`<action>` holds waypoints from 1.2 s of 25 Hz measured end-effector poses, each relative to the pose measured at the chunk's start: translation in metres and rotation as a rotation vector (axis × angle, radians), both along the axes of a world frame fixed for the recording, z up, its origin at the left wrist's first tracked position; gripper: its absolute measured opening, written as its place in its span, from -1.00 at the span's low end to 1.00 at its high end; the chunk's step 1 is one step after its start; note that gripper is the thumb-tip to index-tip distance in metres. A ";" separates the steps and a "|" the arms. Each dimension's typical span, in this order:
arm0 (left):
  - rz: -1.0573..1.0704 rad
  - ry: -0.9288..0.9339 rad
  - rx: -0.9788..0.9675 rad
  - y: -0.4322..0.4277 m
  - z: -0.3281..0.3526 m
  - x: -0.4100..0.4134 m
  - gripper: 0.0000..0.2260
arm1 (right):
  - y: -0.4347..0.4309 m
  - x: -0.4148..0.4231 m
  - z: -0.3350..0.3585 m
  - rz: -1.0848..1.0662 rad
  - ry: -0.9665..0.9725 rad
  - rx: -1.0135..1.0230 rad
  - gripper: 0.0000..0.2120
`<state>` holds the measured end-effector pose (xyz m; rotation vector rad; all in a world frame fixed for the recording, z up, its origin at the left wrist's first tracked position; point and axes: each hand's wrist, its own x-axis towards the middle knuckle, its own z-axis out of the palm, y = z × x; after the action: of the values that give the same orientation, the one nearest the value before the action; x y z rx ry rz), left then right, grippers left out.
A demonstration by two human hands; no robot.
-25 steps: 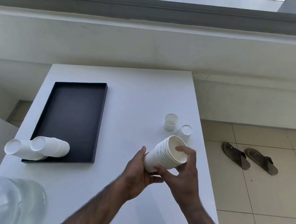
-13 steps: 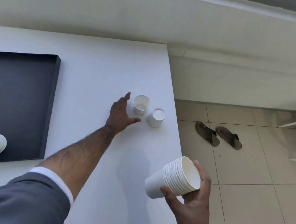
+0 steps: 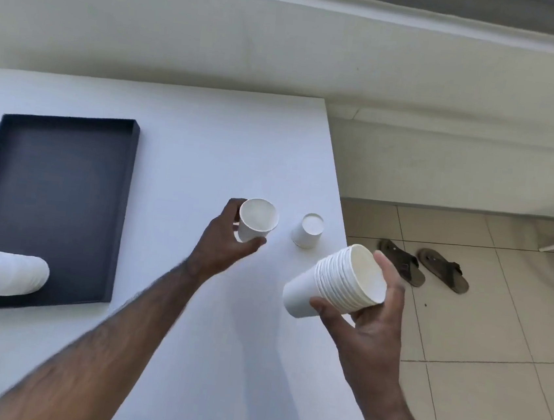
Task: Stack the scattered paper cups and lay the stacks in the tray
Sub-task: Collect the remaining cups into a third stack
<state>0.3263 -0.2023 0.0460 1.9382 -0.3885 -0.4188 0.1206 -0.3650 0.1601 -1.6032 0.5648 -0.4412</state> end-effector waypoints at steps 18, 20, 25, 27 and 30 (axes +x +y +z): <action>0.035 0.001 -0.112 0.149 0.106 -0.123 -0.21 | 0.130 0.040 0.008 0.579 0.111 0.023 -0.35; 0.081 0.013 -0.102 0.154 0.099 -0.135 -0.19 | 0.114 0.053 -0.006 0.477 0.085 -0.037 -0.45; 0.241 -0.037 -0.108 0.156 0.096 -0.147 -0.17 | 0.003 0.130 -0.075 0.337 0.515 -0.858 -0.49; 0.257 -0.026 -0.125 0.155 0.101 -0.143 0.00 | -0.033 0.148 -0.100 0.489 0.828 -1.096 -0.31; 0.278 -0.063 -0.092 0.160 0.104 -0.134 0.12 | -0.054 0.155 -0.119 0.622 0.925 -1.204 -0.26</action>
<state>0.1920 -0.0425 0.1503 1.8845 -0.1708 -0.1560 0.2760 -0.4191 0.0413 -3.0282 0.4173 0.6307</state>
